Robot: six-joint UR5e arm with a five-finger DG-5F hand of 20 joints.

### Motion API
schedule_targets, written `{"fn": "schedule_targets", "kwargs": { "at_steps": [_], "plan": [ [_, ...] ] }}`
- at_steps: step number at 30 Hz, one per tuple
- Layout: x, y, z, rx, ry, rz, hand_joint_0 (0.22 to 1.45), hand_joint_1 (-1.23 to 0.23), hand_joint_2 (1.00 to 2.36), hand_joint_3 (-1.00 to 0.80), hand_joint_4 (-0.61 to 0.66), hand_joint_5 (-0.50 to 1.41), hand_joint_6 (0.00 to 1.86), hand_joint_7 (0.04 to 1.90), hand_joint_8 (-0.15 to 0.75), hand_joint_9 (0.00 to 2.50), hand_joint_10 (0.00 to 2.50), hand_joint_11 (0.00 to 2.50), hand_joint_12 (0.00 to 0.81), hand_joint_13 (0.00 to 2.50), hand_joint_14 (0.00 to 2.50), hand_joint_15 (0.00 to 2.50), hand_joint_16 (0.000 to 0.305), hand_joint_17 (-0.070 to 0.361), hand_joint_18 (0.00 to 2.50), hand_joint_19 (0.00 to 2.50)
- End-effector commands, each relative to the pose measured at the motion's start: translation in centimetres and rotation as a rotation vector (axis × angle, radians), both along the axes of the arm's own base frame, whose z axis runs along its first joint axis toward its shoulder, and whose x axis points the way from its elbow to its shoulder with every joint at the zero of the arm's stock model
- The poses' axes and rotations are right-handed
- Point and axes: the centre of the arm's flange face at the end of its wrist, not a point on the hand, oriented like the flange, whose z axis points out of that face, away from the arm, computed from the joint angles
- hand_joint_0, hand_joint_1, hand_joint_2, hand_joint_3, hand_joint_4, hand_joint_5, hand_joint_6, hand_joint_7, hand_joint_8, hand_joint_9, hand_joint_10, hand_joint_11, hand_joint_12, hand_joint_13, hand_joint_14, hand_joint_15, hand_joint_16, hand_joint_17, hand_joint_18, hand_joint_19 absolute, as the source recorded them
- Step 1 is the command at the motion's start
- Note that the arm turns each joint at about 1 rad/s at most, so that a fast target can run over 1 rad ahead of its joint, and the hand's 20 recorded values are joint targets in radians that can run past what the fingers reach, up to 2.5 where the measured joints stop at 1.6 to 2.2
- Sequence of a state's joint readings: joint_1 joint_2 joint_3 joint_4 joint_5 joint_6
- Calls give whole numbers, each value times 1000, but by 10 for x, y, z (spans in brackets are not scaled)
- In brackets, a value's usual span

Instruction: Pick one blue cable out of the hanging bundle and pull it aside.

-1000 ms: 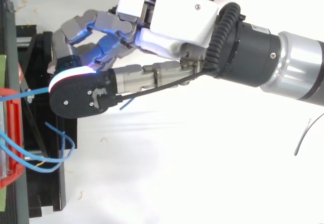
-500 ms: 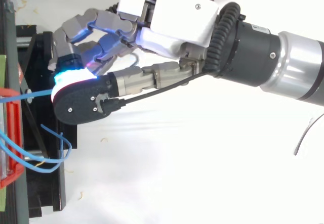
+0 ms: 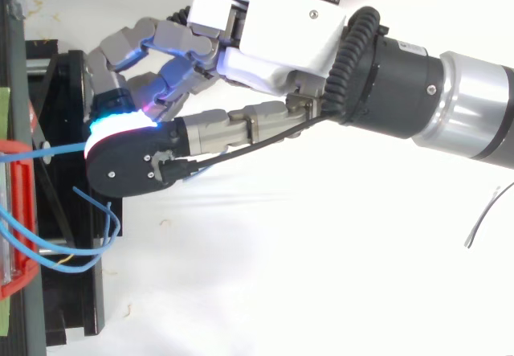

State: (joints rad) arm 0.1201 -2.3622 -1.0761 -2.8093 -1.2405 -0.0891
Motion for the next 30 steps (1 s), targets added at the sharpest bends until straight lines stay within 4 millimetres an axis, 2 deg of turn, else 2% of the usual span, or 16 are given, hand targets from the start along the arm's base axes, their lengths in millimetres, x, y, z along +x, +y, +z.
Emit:
{"fn": "schedule_targets", "kwargs": {
  "at_steps": [1,9,12,15,16,17,19,30],
  "plan": [
    [0,0,-1,-2,4,0,647,-772,1038,113,-77,-129,929,1458,330,1032,12,463,384,734,10,296,65,147,804,366],
    [-1,0,-2,-3,4,-3,643,-771,1062,104,-75,-127,929,1452,333,1054,12,478,388,744,11,314,66,147,812,367],
    [-6,1,-12,-6,24,2,639,-772,1062,104,-73,-126,928,1453,336,1052,12,484,389,745,11,317,66,148,813,366],
    [-15,2,-36,-2,44,5,639,-772,1061,103,-65,-125,927,1452,341,1052,12,484,387,746,11,321,66,148,810,366],
    [-15,2,-36,-2,44,5,639,-772,1056,109,-62,-125,926,1452,341,1052,14,484,389,746,11,321,66,148,810,374],
    [-17,4,-45,3,20,6,639,-772,1054,110,-61,-124,925,1458,342,1054,12,488,390,746,11,321,66,148,811,374],
    [-17,6,-49,7,-17,8,639,-772,1054,110,-61,-124,925,1456,343,1054,12,489,389,746,11,320,66,148,812,374],
    [-12,7,-46,8,-86,9,633,-772,1065,110,-48,-122,923,1461,346,1060,12,490,392,754,11,331,66,149,815,375]
  ]
}}
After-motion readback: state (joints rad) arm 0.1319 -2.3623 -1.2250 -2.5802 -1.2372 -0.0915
